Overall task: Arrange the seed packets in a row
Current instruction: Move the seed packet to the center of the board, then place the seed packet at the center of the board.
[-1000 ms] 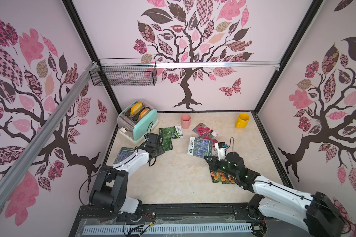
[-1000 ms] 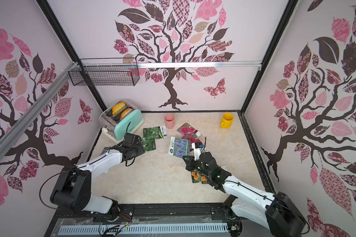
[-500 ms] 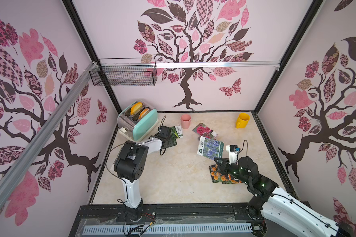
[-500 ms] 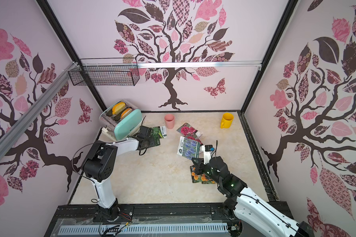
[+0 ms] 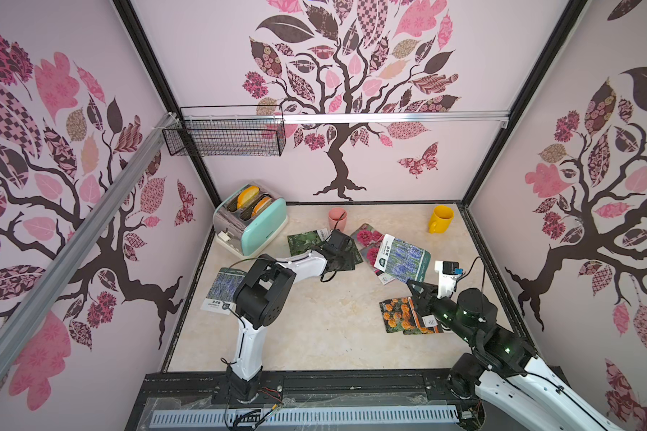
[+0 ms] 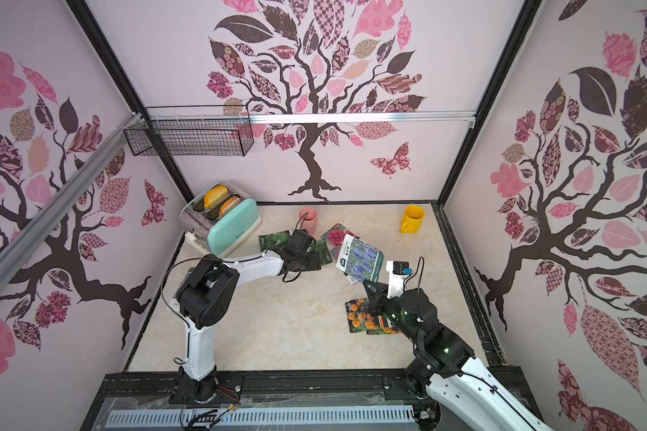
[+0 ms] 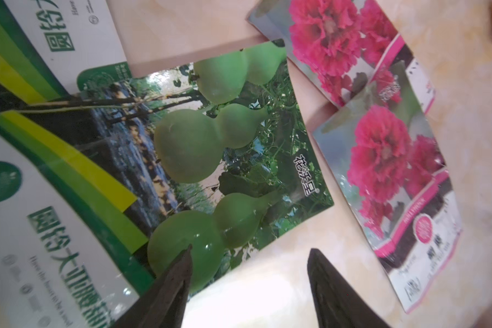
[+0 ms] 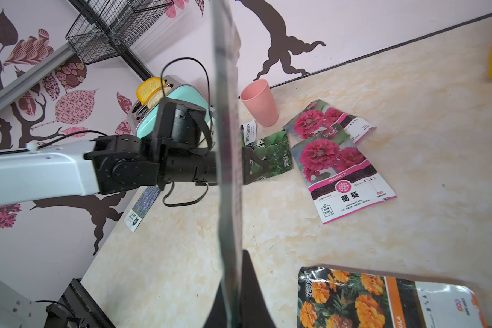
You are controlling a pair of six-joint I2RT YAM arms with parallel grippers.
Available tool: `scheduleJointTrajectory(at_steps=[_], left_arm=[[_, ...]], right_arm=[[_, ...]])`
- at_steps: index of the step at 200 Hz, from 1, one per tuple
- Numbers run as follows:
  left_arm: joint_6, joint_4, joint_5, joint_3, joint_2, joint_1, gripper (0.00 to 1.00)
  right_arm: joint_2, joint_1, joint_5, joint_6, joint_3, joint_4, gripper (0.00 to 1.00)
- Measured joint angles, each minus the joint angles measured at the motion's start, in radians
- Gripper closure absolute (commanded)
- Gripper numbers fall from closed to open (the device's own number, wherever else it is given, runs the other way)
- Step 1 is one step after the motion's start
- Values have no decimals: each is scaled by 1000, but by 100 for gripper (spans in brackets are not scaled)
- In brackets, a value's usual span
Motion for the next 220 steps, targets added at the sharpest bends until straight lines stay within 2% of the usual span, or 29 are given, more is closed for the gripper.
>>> scheduleJointTrajectory(at_steps=[47, 66, 91, 112, 134, 175, 220], left_arm=[[-79, 21, 15, -132, -414, 22, 27], [-182, 66, 64, -235, -562, 35, 27], [-349, 131, 129, -415, -667, 50, 29], [-478, 183, 166, -542, -702, 38, 29], [-586, 273, 192, -608, -717, 11, 30], [-719, 535, 231, -628, -687, -30, 32], [-789, 748, 240, -634, -588, -89, 34]], right_arm=[[46, -2, 3, 15, 2, 16, 100], [106, -5, -27, 48, 2, 69, 100], [200, -8, -77, 116, 2, 179, 100], [266, -8, -116, 182, 1, 283, 100], [306, -8, -145, 241, -1, 386, 100], [347, -8, -180, 340, -28, 533, 100], [350, -9, -177, 394, -43, 592, 100]])
